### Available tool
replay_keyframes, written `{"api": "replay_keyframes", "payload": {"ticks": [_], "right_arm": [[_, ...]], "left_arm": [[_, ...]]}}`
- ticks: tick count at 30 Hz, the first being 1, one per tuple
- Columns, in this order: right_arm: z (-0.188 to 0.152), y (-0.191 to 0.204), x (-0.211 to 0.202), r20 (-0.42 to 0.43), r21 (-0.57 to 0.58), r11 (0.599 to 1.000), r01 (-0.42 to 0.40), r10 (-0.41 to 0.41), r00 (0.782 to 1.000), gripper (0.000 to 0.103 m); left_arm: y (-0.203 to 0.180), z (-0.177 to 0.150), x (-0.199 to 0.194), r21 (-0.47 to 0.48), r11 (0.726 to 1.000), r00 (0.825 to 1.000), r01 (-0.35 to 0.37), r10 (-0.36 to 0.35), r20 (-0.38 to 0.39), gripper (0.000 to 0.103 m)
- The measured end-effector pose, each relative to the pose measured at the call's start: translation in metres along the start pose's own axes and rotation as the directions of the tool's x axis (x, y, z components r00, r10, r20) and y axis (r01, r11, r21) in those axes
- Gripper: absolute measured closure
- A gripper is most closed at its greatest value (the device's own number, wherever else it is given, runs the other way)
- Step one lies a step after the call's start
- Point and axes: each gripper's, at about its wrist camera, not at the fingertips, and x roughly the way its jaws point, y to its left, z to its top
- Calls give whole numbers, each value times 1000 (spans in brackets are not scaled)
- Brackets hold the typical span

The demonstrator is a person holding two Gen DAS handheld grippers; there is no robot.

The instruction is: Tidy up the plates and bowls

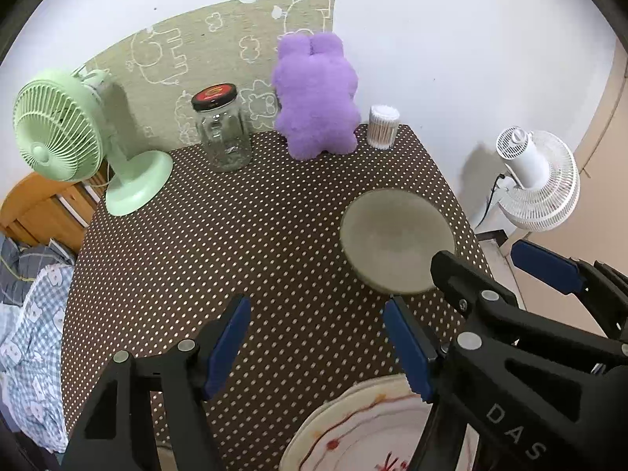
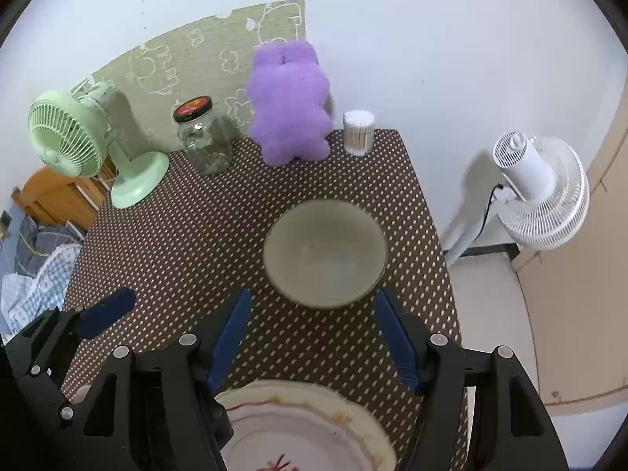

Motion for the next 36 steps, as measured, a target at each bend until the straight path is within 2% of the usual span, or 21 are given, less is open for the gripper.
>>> {"api": "replay_keyframes", "payload": {"ticks": [10,12,14,18,22,28,31,32,36], "right_arm": [[23,-37,41,-23,9,1000,-25,25,999,34],[24,-40,51,-28,8,1000,-20,20,999,39],[26,-44,62,-42,13,1000,-15,16,999,41],[27,-54,84,-73,42,999,-14,17,997,44],[27,-59,107,-107,53,999,-11,17,994,45],[27,-64,126,-131,58,998,-4,11,991,56],[29,-67,134,-139,54,998,-20,28,990,69],[30,-67,136,-144,49,998,-26,33,989,76],[32,-64,137,-140,40,999,-35,41,989,84]], "left_arm": [[-31,20,44,-38,999,999,-37,35,-35,42],[-35,23,55,-43,998,998,-47,45,-46,44],[-38,25,66,-63,995,996,-81,78,-48,44],[-42,26,86,-95,991,994,-96,91,-57,45],[-45,26,107,-100,990,992,-98,89,-89,55],[-48,28,123,-93,991,990,-100,90,-107,67],[-52,27,126,-75,990,989,-117,108,-105,68],[-52,27,126,-74,990,988,-117,109,-105,69],[-48,27,125,-76,991,989,-110,102,-110,72]]}}
